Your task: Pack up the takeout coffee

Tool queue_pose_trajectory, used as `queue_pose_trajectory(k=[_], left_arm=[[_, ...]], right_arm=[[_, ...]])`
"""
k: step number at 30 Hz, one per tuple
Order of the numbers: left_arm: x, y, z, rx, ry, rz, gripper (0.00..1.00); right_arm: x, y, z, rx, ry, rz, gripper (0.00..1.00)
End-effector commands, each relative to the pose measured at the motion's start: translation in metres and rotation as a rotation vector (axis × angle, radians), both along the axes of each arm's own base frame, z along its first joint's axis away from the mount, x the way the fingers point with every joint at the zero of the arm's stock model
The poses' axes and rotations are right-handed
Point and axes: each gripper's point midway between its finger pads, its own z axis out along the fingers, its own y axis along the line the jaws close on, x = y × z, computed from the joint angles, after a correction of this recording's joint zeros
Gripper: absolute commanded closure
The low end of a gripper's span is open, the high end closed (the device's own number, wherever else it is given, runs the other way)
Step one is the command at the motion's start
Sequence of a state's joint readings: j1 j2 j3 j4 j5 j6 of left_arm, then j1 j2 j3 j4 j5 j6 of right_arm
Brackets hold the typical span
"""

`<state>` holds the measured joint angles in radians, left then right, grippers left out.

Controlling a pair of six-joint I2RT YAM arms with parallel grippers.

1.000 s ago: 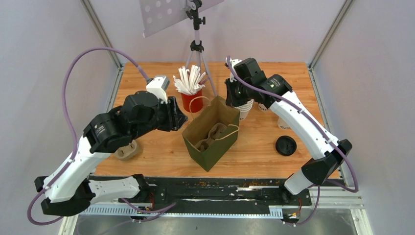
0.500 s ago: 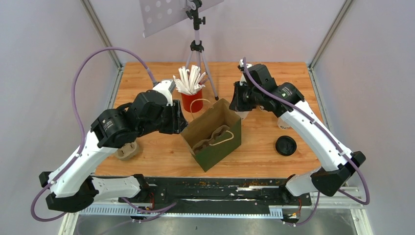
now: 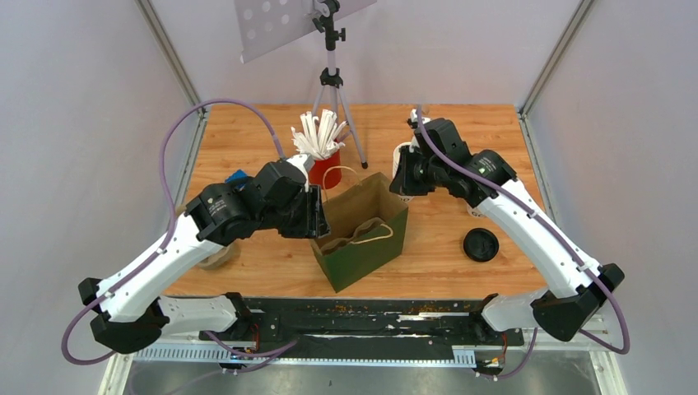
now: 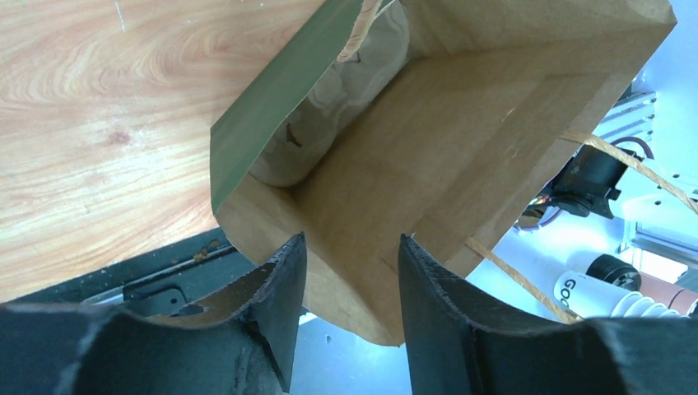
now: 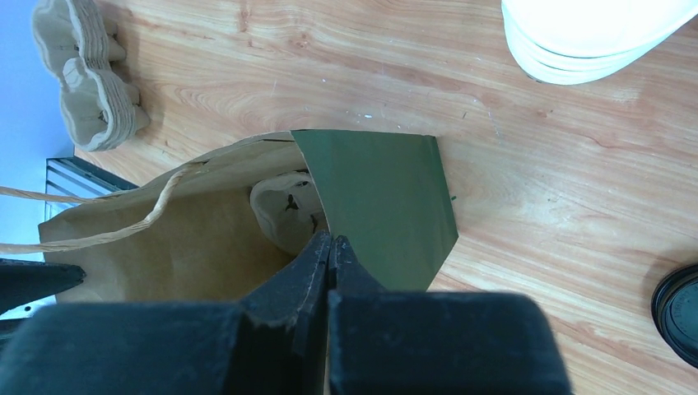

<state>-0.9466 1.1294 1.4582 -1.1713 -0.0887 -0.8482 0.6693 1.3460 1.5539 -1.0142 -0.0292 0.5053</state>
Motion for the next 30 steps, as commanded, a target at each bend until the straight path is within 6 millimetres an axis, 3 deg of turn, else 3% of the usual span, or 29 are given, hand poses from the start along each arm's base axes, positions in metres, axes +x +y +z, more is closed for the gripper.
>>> queue_pose_trajectory(k=[1, 7, 10, 14, 21, 23, 26, 30], left_arm=[[-0.003, 0.001, 0.016, -0.019, -0.004, -0.005, 0.45], [-0.001, 0.017, 0.046, -0.009, -0.062, 0.023, 0.42], [-0.006, 0.031, 0.029, 0.044, -0.038, 0.052, 0.44], [-0.019, 0.027, 0.005, 0.044, 0.042, 0.026, 0.49], [-0.009, 0.016, -0.004, 0.016, 0.004, 0.015, 0.50], [-0.002, 0.014, -0.009, 0.042, -0.014, 0.007, 0.58], [0.005, 0.011, -0.004, 0.057, -0.046, 0.003, 0.78], [0.017, 0.007, 0.012, 0.049, -0.135, -0.028, 0.91]], right_arm=[[0.000, 0.005, 0.020, 0.073, -0.060, 0.004, 1.00], [-0.003, 0.005, 0.016, 0.095, -0.065, 0.006, 1.00], [-0.004, 0.008, 0.013, 0.123, -0.064, 0.004, 1.00], [-0.005, 0.010, 0.014, 0.147, -0.059, -0.003, 1.00], [-0.007, 0.011, 0.015, 0.163, -0.053, -0.005, 1.00], [-0.008, 0.012, 0.016, 0.178, -0.046, -0.008, 1.00], [-0.010, 0.013, 0.020, 0.197, -0.047, -0.011, 1.00], [-0.014, 0.005, 0.026, 0.189, -0.057, -0.029, 1.00]])
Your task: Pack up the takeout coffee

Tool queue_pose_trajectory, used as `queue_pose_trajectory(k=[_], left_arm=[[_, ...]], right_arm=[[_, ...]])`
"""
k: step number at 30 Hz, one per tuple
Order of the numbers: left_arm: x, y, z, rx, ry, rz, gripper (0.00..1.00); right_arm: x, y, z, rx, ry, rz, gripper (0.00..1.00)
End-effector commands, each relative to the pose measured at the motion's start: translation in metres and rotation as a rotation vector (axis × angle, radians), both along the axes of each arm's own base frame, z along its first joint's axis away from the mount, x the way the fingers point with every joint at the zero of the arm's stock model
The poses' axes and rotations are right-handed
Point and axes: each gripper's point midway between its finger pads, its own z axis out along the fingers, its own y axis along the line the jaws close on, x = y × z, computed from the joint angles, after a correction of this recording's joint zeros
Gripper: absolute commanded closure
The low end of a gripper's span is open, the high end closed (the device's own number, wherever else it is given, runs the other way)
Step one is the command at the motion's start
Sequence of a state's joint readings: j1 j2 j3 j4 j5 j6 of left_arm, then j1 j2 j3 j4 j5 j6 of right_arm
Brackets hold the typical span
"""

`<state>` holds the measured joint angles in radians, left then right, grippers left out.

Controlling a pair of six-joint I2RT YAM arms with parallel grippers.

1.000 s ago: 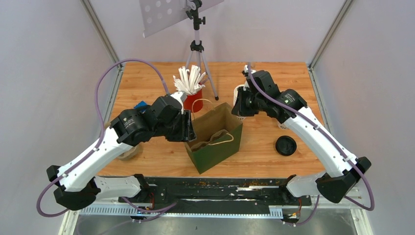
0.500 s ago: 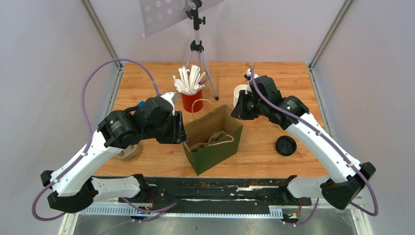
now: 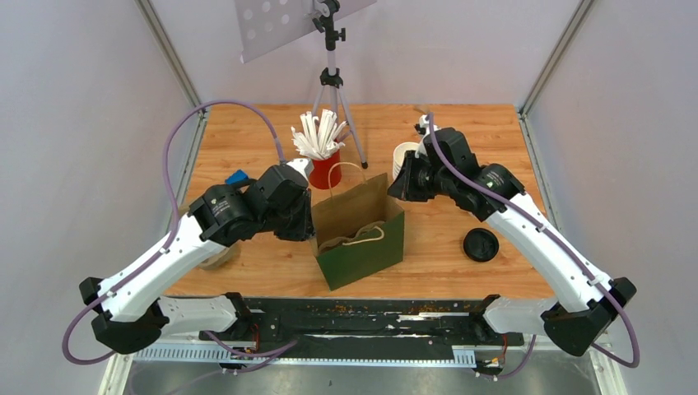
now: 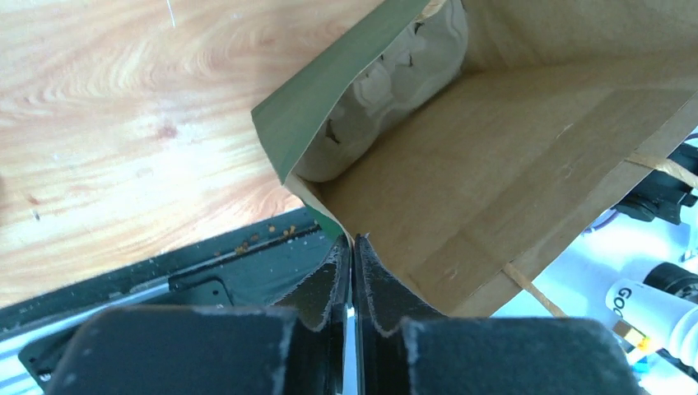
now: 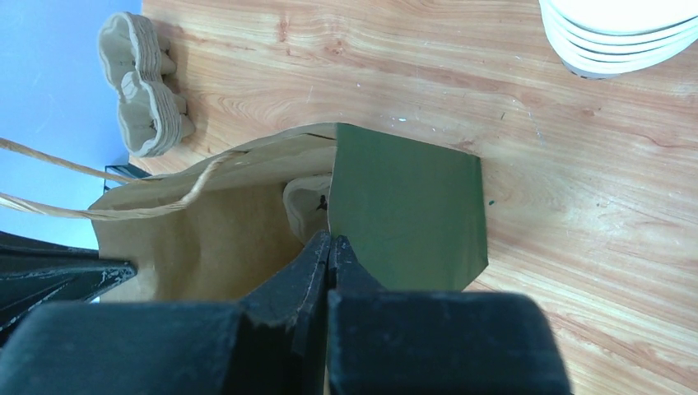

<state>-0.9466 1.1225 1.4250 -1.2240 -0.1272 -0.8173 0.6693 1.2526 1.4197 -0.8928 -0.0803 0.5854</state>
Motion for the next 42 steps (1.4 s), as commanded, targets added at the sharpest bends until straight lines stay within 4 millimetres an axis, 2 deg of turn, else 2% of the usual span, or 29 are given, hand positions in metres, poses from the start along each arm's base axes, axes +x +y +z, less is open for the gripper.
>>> queue_pose_trajectory(k=[1, 4, 9, 17, 22, 24, 26, 31, 32, 33, 37, 42], left_arm=[[0.022, -0.012, 0.032, -0.042, -0.156, -0.058, 0.94], [0.027, -0.017, 0.034, -0.001, -0.169, -0.118, 1.00], [0.033, -0.021, 0.030, 0.061, -0.168, -0.167, 1.00], [0.048, -0.017, 0.023, 0.102, -0.166, -0.228, 0.96], [0.055, -0.015, 0.033, 0.145, -0.194, -0.251, 0.90], [0.059, -0.016, 0.038, 0.145, -0.215, -0.250, 0.83], [0.062, -0.017, 0.043, 0.142, -0.236, -0.246, 0.71], [0.070, -0.008, 0.061, 0.171, -0.280, -0.200, 0.25], [0.071, -0.006, 0.066, 0.177, -0.292, -0.196, 0.11], [0.072, -0.003, 0.071, 0.182, -0.305, -0.192, 0.02], [0.073, 0.009, 0.090, 0.197, -0.364, -0.176, 0.00], [0.071, 0.025, 0.097, 0.228, -0.421, -0.178, 0.00]], right_arm=[[-0.004, -0.003, 0.028, 0.066, -0.057, -0.020, 1.00], [-0.011, -0.008, 0.028, 0.060, -0.057, -0.017, 1.00], [-0.020, -0.017, 0.016, 0.042, -0.022, -0.030, 0.93], [-0.024, -0.032, 0.019, -0.003, -0.031, -0.063, 0.64], [-0.031, -0.046, 0.022, -0.042, -0.048, -0.073, 0.45], [-0.030, -0.053, 0.026, -0.065, -0.073, -0.088, 0.37], [-0.031, -0.060, 0.029, -0.087, -0.087, -0.102, 0.25], [-0.024, -0.086, 0.029, -0.205, -0.130, -0.162, 0.09], [-0.023, -0.095, 0.028, -0.245, -0.137, -0.189, 0.06], [-0.020, -0.104, 0.027, -0.277, -0.137, -0.225, 0.01], [-0.010, -0.129, 0.028, -0.352, -0.161, -0.305, 0.00], [0.012, -0.161, 0.016, -0.418, -0.142, -0.395, 0.00]])
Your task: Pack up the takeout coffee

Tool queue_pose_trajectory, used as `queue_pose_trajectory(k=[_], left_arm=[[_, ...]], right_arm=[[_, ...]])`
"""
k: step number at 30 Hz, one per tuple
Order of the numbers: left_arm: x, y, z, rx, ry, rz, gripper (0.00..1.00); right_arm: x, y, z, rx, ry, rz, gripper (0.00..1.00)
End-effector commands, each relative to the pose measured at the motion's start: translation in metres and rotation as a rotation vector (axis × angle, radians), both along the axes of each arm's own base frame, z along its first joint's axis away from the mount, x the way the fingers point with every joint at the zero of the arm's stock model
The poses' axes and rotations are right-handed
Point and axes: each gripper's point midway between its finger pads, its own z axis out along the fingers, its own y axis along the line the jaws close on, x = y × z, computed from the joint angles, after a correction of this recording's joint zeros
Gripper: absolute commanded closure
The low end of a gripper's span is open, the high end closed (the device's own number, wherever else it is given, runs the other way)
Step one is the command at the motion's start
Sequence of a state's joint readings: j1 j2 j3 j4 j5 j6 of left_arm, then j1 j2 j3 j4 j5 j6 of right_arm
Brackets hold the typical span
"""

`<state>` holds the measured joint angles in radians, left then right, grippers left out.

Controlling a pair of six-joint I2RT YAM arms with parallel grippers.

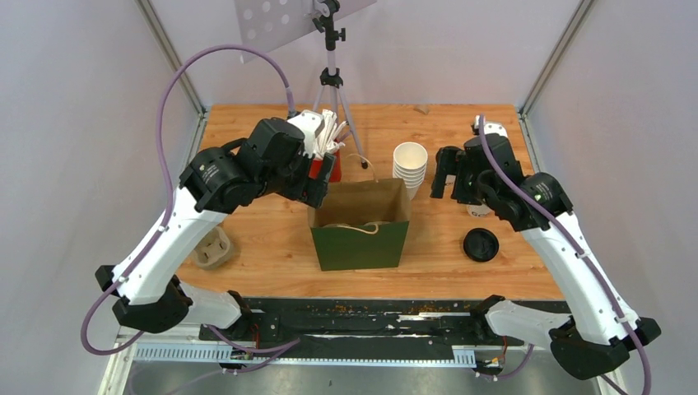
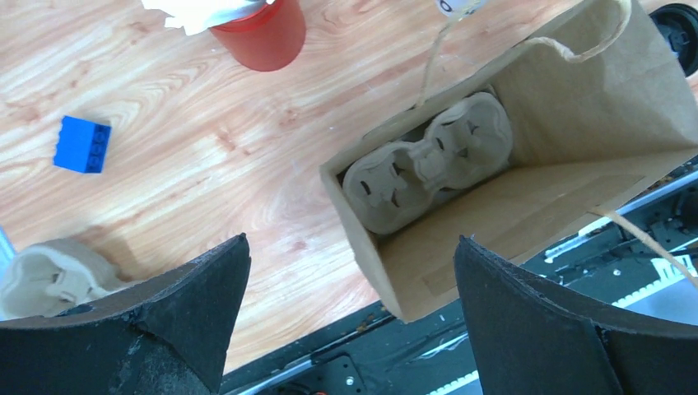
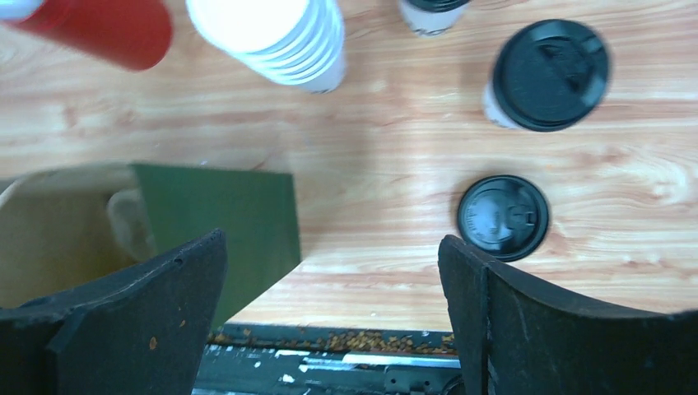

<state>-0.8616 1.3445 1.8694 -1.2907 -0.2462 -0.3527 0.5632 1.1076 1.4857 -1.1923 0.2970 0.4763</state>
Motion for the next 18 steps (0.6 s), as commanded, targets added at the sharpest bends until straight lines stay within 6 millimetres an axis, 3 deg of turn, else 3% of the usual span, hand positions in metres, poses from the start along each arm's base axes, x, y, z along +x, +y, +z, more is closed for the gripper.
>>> queue_pose_trajectory(k=[1, 4, 8, 10, 13, 18], left_arm=[[-0.004, 0.023, 0.013, 0.032, -0.076, 0.005, 0.00], [-0.008, 0.027, 0.007, 0.001, -0.076, 0.021, 0.00], [-0.017, 0.017, -0.003, -0.073, -0.045, -0.009, 0.01], [-0.020, 0.014, -0.011, -0.084, -0.022, -0.013, 0.05], [-0.023, 0.012, -0.025, -0.083, 0.019, -0.007, 0.15], [-0.016, 0.000, -0.039, -0.091, 0.037, 0.000, 0.24]], right_arm=[[0.022, -0.039, -0.003, -0.106, -0.026, -0.094, 0.00], [0.038, -0.060, -0.016, -0.150, -0.004, -0.144, 0.01], [0.059, -0.077, -0.035, -0.173, 0.020, -0.166, 0.02], [0.068, -0.095, -0.053, -0.196, 0.078, -0.205, 0.03], [0.074, -0.106, -0.072, -0.226, 0.142, -0.216, 0.04], [0.088, -0.123, -0.087, -0.202, 0.168, -0.223, 0.00]])
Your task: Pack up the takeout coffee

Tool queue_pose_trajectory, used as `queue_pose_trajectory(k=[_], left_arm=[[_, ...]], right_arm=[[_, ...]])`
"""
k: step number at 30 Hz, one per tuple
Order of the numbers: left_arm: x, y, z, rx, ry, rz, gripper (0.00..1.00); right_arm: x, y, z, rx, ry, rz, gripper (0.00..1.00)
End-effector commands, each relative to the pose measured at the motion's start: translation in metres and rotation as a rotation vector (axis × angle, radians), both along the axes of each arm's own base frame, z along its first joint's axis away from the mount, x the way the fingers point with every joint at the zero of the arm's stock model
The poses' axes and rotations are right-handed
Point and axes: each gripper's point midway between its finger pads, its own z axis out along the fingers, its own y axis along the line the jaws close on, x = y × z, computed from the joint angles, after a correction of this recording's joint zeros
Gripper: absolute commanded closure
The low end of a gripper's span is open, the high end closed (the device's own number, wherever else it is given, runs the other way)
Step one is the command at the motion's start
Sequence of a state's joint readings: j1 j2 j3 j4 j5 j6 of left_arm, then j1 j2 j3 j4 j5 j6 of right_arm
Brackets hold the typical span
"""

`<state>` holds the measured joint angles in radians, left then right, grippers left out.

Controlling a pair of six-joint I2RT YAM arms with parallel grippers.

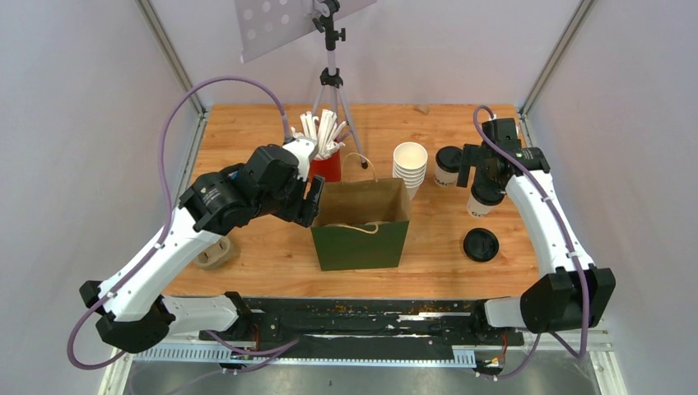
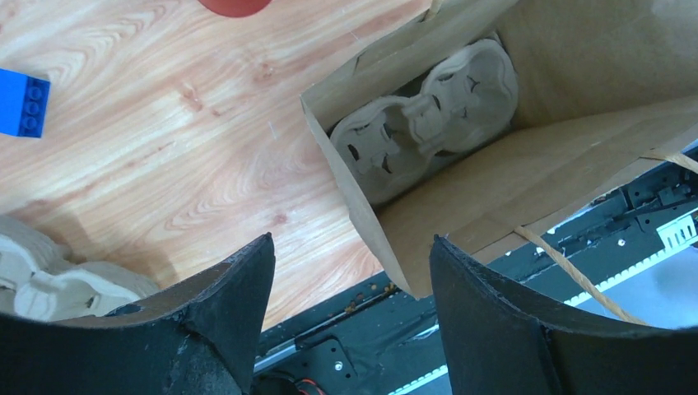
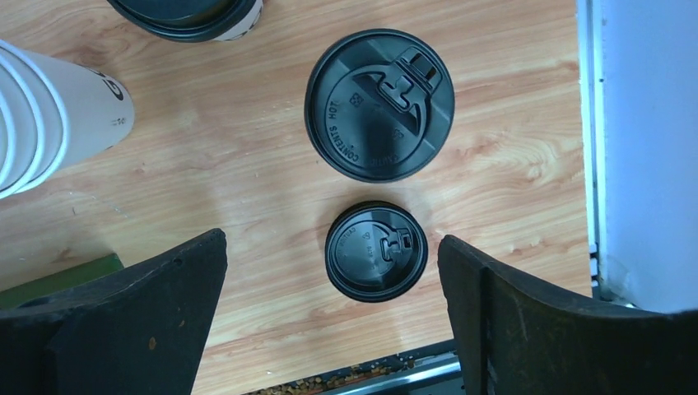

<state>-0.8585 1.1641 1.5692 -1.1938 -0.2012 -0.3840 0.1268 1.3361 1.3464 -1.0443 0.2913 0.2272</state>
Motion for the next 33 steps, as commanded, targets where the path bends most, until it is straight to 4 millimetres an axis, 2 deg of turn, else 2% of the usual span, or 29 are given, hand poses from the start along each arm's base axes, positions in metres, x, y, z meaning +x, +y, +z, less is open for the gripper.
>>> queue_pose_trajectory(k=[1, 6, 14, 25, 33], left_arm=[[0.012, -0.017, 0.001, -0.056, -0.009, 0.013, 0.25], [0.015, -0.021, -0.007, 0.001, 0.015, -0.015, 0.24], [0.017, -0.021, 0.000, 0.028, -0.024, -0.075, 0.20], [0.020, -0.008, 0.005, 0.064, -0.078, -0.066, 0.19], [0.022, 0.008, 0.007, 0.121, -0.129, -0.049, 0.18]], right_arm=[[0.024, -0.011, 0.002, 0.080, -0.069, 0.028, 0.00], [0.039, -0.036, -0.015, 0.096, -0.023, -0.017, 0.00], [0.048, -0.044, -0.039, 0.069, 0.079, 0.032, 0.01], [0.057, -0.051, -0.041, 0.046, 0.117, 0.057, 0.12], [0.055, -0.050, -0.051, 0.064, 0.156, 0.062, 0.11]])
